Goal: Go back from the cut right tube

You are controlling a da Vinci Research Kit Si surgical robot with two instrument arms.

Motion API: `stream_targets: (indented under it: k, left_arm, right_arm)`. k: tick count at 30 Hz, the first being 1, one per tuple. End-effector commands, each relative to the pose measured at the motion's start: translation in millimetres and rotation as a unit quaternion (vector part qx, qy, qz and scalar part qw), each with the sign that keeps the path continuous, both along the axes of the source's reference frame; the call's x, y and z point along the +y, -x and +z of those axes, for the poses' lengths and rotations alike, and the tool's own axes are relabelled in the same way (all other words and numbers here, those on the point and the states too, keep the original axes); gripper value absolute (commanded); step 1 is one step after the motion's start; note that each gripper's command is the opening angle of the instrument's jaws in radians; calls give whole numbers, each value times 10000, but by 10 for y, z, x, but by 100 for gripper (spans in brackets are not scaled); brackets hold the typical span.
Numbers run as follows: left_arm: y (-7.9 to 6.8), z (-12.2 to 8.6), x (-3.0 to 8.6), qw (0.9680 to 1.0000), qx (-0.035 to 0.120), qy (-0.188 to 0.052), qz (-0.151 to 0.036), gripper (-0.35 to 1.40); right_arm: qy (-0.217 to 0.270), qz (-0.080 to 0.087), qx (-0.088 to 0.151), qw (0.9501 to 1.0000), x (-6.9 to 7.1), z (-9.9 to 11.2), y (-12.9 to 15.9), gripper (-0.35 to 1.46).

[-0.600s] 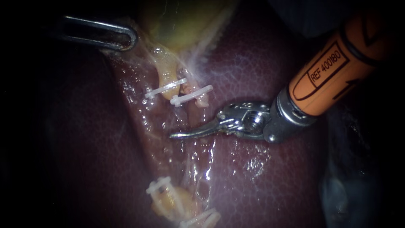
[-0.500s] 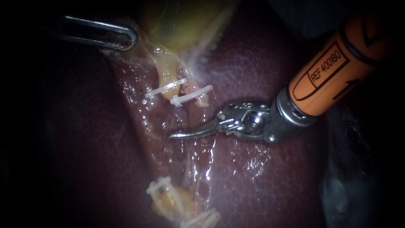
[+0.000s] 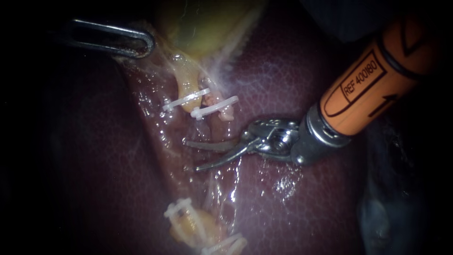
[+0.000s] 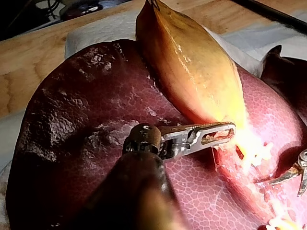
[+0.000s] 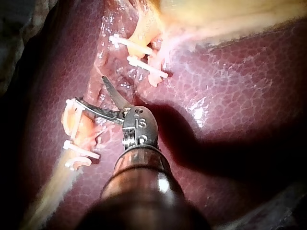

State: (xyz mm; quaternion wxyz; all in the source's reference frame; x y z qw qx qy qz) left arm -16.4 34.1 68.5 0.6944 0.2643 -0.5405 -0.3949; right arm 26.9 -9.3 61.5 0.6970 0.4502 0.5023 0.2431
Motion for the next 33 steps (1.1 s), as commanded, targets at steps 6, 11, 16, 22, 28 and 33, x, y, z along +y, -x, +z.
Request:
stream_targets:
  k: [6,11,16,22,28,33]
  left_arm:
    - [0,2,0,10000,0,4,3,-35]
    - [0,3,0,10000,0,5,3,-35]
    - [0,3,0,10000,0,5,3,-35]
    - [0,3,0,10000,1,6,3,-35]
    - [1,4,0,10000,-8,12,-10,-35]
    - [3,7,-1,10000,-13,17,-4,-35]
  right_arm:
    - [1495,817,-294,9849,-10,-22,34,143]
    - [2481,733,-696,9634,-6,-41,62,145]
    - [3333,-70,-1526,9303,1,-64,84,145]
    - [3681,-622,-2248,9001,11,-81,96,145]
    - [3812,-666,-2633,8837,13,-83,98,145]
    - [3771,-656,-2718,8829,14,-81,100,145]
